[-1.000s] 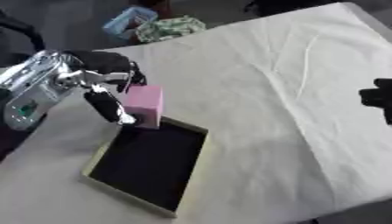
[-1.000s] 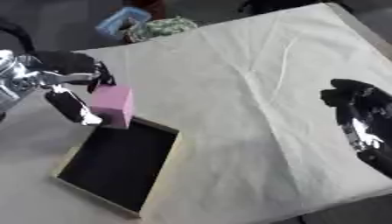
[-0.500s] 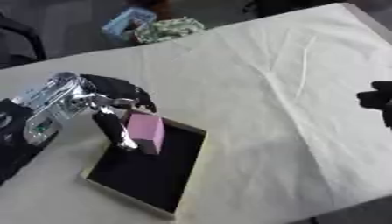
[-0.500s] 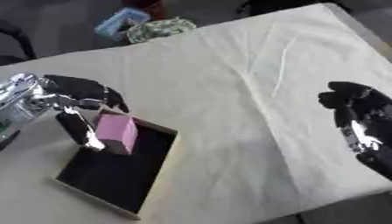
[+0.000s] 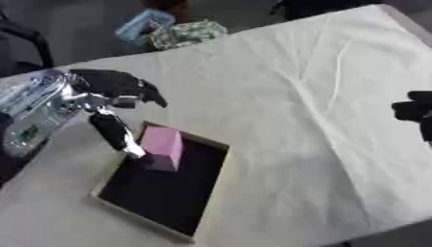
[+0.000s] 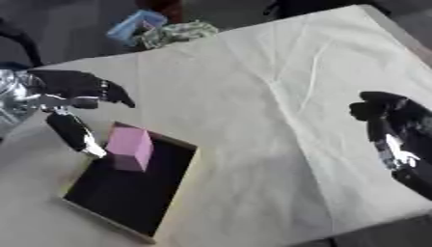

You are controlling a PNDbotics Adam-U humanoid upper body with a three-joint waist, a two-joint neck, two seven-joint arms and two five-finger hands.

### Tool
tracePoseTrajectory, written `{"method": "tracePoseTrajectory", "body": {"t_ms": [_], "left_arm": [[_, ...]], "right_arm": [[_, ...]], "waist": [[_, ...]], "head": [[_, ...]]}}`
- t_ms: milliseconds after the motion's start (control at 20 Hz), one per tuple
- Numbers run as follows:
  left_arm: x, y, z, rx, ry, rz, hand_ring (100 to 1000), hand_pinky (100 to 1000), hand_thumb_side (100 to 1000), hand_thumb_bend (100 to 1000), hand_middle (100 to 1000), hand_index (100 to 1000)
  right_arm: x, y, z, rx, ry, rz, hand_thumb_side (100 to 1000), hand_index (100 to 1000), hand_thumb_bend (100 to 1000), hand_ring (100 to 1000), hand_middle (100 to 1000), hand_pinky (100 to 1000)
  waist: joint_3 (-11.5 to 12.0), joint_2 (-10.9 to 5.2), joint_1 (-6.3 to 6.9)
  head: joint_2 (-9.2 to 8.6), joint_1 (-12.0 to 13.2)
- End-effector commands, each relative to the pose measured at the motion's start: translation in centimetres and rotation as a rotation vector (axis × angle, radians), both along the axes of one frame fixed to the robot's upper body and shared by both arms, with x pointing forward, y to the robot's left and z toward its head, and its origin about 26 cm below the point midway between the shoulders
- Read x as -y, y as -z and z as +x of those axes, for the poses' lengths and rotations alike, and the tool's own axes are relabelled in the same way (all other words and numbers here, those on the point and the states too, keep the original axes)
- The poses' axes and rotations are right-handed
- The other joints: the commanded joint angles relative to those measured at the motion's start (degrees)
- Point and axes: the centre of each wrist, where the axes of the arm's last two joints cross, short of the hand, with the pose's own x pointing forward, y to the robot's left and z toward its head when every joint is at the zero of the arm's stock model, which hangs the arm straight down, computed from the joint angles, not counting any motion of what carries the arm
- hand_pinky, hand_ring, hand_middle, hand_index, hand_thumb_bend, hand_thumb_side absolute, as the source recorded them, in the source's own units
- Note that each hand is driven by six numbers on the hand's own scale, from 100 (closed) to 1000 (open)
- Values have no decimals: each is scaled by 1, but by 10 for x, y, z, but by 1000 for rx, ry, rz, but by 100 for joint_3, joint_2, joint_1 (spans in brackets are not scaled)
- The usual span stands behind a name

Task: Pick up objects on the table and place them in the box.

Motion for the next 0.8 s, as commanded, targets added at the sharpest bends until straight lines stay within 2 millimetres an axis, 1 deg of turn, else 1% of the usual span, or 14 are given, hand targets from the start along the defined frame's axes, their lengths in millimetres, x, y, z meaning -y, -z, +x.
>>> {"method": "tracePoseTrajectory", "body": {"t_ms": [50, 250, 350, 400, 450, 550, 600, 800], "left_arm": [[-16, -34, -21, 113, -26, -96, 782, 835, 696, 586, 805, 916], [-26, -43, -47, 185, -31, -281, 752, 813, 716, 522, 770, 916], [-29, -42, -58, 221, -43, -378, 742, 804, 721, 493, 759, 915], [-30, -40, -62, 237, -54, -431, 735, 799, 731, 452, 752, 915], [-32, -35, -64, 253, -69, -494, 725, 793, 739, 411, 744, 913], [-35, -24, -65, 269, -105, -616, 718, 786, 743, 374, 738, 915], [-35, -17, -64, 268, -122, -673, 715, 782, 750, 342, 735, 920], [-38, 6, -58, 290, -183, -887, 706, 772, 751, 294, 724, 927]], "right_arm": [[3, -9, -1, 27, 8, -15, 552, 847, 100, 812, 644, 807], [3, -10, -1, 30, 12, -14, 548, 847, 100, 813, 644, 807], [4, -10, -1, 34, 17, -11, 547, 846, 100, 813, 644, 807], [4, -10, -1, 35, 19, -10, 547, 846, 100, 813, 644, 807], [4, -10, -1, 35, 22, -7, 548, 846, 100, 813, 644, 807], [5, -9, -1, 32, 29, -4, 547, 846, 100, 814, 644, 807], [5, -8, -1, 31, 31, -4, 545, 846, 100, 814, 644, 807], [5, -8, -1, 33, 35, 2, 543, 846, 100, 814, 644, 807]], "waist": [[30, -93, -31], [94, -80, -62], [140, -66, -83], [159, -59, -91], [181, -56, -98], [230, -55, -123], [258, -54, -139], [312, -47, -200]], "head": [[-77, -30], [-89, -55], [-98, -63], [-100, -64], [-89, -63], [-41, -64], [-26, -58], [24, -16]]}}
